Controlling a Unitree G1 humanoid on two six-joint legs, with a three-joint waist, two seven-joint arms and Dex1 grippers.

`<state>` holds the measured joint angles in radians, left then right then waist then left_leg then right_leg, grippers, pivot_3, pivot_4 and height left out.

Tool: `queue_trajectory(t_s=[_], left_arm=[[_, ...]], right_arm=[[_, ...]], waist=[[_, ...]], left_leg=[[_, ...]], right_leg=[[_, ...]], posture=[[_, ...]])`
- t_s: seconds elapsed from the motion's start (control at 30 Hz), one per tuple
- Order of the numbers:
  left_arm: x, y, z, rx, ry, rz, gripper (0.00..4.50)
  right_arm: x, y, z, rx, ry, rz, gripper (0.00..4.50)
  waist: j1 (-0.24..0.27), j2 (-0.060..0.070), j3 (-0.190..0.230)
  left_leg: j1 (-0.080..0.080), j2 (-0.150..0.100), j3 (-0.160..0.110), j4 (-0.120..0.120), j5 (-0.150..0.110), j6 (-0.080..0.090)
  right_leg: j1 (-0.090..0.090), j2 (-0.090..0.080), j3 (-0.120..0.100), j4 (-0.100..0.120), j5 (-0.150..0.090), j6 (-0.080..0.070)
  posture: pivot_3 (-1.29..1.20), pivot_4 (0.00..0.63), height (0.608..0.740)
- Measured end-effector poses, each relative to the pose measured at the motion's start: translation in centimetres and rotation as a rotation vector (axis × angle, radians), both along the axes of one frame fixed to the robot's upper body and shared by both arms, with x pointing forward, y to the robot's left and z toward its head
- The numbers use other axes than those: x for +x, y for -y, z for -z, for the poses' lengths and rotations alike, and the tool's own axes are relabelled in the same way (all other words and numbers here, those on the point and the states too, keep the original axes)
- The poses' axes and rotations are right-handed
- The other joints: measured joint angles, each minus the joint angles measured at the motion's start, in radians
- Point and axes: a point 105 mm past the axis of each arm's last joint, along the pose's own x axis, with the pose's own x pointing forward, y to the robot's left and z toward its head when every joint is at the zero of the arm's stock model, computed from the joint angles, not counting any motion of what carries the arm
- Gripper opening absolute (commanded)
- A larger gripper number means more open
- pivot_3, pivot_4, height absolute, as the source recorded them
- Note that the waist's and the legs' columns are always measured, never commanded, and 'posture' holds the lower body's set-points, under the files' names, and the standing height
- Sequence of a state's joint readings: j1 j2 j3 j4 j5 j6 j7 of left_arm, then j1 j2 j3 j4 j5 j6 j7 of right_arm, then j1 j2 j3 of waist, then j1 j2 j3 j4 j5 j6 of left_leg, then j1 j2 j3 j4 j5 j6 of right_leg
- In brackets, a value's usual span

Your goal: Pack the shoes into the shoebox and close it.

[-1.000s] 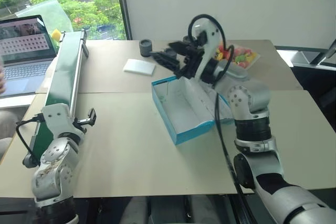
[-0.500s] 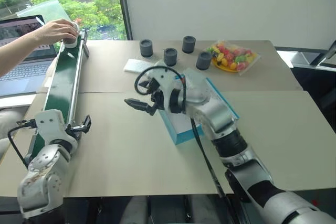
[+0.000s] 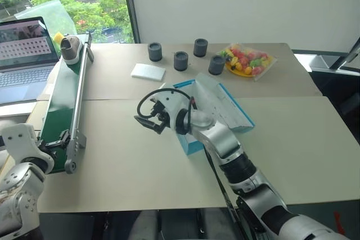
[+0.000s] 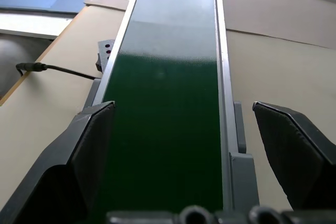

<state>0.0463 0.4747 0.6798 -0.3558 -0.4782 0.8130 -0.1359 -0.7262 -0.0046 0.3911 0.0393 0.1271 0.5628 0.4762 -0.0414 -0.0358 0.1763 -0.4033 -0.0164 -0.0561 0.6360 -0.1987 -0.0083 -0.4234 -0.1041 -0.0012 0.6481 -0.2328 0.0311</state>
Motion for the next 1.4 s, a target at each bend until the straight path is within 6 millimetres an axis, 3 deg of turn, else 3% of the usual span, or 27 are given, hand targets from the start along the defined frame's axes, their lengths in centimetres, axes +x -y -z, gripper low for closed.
queue_trajectory(t_s=[0.43,1.33,1.37,1.4], left_arm=[[0.2,-1.0,-0.4,0.031,-0.052,0.012,4.50],[1.3,-0.8,0.4,0.017,-0.059,0.026,4.50],[1.3,-0.8,0.4,0.017,-0.060,0.026,4.50],[1.3,-0.8,0.5,0.016,-0.062,0.027,4.50]], right_arm=[[0.3,-0.1,-0.4,0.037,0.007,0.040,4.47],[0.9,0.9,-0.3,0.045,0.004,0.089,4.47],[0.9,0.9,-0.3,0.045,0.004,0.090,4.47],[0.9,0.9,-0.2,0.044,0.001,0.091,4.47]], waist=[[-0.001,-0.001,0.000],[-0.001,-0.001,0.000],[-0.001,-0.001,0.000],[-0.001,-0.001,-0.010]], left_leg=[[0.000,0.000,0.000,-0.001,0.000,0.000],[0.001,0.000,0.000,-0.001,0.000,0.000],[0.001,0.000,0.000,-0.001,0.000,0.000],[0.000,0.000,0.000,-0.001,0.001,-0.001]], right_leg=[[0.000,0.000,0.001,0.000,0.000,0.000],[0.000,0.000,0.001,0.000,0.000,0.000],[0.000,0.000,0.001,0.000,0.000,0.000],[-0.002,0.000,0.002,0.001,0.001,0.000]], posture=[[0.00,0.150,0.740],[0.00,0.150,0.740],[0.00,0.000,0.740],[0.00,0.000,0.740]])
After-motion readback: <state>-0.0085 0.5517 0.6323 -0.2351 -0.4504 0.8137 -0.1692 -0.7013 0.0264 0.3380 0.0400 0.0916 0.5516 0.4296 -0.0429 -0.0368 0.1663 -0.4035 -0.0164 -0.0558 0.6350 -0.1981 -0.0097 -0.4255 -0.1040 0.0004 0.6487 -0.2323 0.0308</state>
